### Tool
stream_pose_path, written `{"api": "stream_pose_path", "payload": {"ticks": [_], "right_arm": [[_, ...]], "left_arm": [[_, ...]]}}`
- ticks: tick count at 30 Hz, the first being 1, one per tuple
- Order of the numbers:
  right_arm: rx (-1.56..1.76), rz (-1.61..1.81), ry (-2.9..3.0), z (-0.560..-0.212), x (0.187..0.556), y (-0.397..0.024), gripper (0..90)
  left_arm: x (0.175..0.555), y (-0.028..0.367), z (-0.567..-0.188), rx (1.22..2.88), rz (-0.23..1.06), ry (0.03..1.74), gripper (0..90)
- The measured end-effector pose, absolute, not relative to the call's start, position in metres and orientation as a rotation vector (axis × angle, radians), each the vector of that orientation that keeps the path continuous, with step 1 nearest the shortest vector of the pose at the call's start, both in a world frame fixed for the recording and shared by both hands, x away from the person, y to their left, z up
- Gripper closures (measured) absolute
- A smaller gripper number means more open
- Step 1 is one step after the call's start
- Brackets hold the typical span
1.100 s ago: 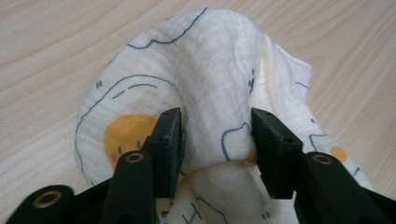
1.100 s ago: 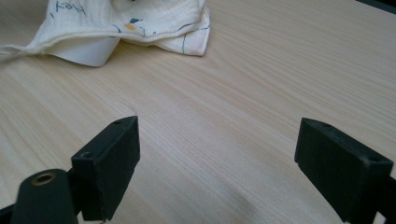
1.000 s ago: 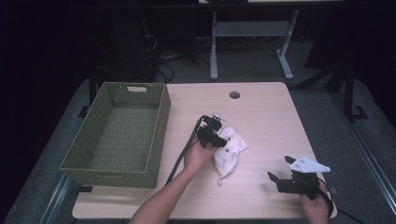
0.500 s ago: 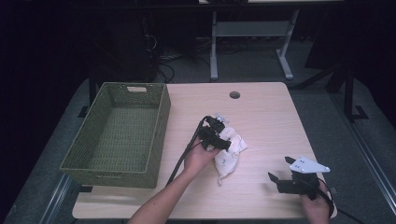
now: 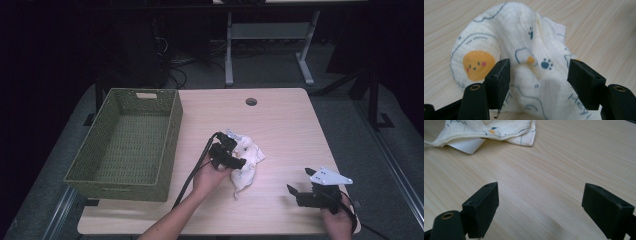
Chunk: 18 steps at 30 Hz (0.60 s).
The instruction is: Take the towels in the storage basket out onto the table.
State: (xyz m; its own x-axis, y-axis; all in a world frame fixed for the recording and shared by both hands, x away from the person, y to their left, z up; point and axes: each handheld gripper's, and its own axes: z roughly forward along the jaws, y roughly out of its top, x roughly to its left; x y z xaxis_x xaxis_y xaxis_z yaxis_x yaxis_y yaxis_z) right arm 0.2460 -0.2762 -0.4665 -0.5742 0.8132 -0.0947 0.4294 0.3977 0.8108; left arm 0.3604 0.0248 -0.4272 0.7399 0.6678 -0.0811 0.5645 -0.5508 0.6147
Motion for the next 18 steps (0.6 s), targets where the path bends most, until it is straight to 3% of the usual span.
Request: {"api": "stream_pose_path", "payload": {"ticks": [18], "right_arm": [[1.068, 1.039, 2.186, -0.469, 0.247, -0.271, 13.7]], "left_arm": [[0.342, 0.048, -0.423, 2.296, 0.251, 0.887, 33.6]]}}
